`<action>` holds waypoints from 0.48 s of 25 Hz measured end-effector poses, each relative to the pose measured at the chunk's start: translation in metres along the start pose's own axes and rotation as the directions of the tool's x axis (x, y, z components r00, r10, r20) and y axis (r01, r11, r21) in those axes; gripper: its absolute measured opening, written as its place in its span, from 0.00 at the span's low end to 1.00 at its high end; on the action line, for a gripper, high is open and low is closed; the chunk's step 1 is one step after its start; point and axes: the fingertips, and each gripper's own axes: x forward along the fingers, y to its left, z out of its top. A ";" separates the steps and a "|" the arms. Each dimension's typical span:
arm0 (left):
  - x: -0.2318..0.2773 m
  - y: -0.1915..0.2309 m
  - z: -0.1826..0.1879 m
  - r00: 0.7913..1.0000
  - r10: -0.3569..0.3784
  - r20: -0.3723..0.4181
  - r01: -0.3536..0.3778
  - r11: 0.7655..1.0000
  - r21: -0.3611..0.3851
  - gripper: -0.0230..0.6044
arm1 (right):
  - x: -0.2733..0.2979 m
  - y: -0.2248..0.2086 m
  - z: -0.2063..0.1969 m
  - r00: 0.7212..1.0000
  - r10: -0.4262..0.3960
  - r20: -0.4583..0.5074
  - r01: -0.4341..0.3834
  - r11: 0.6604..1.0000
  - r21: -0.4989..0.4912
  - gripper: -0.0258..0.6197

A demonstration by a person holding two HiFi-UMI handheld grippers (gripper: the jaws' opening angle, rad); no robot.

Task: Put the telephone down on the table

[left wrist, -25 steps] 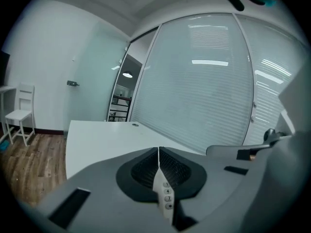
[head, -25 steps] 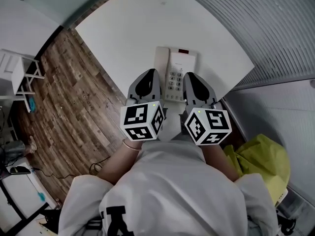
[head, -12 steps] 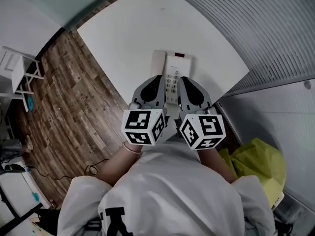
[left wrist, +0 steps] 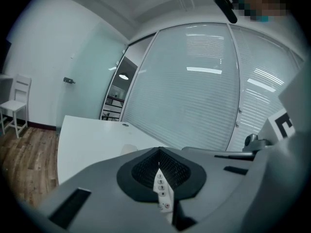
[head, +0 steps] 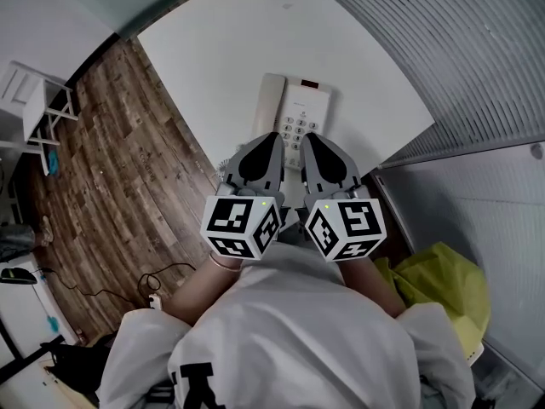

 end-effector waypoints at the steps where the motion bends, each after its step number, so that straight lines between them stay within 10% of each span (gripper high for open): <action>1: -0.003 -0.001 -0.003 1.000 0.003 -0.001 -0.003 1.000 -0.004 0.04 | -0.001 0.001 -0.002 1.000 0.006 -0.003 -0.006 1.000 0.001 0.09; 12: -0.047 -0.007 -0.005 1.000 -0.020 0.023 0.019 1.000 0.006 0.04 | -0.040 0.027 -0.013 1.000 -0.014 0.008 0.014 1.000 0.000 0.09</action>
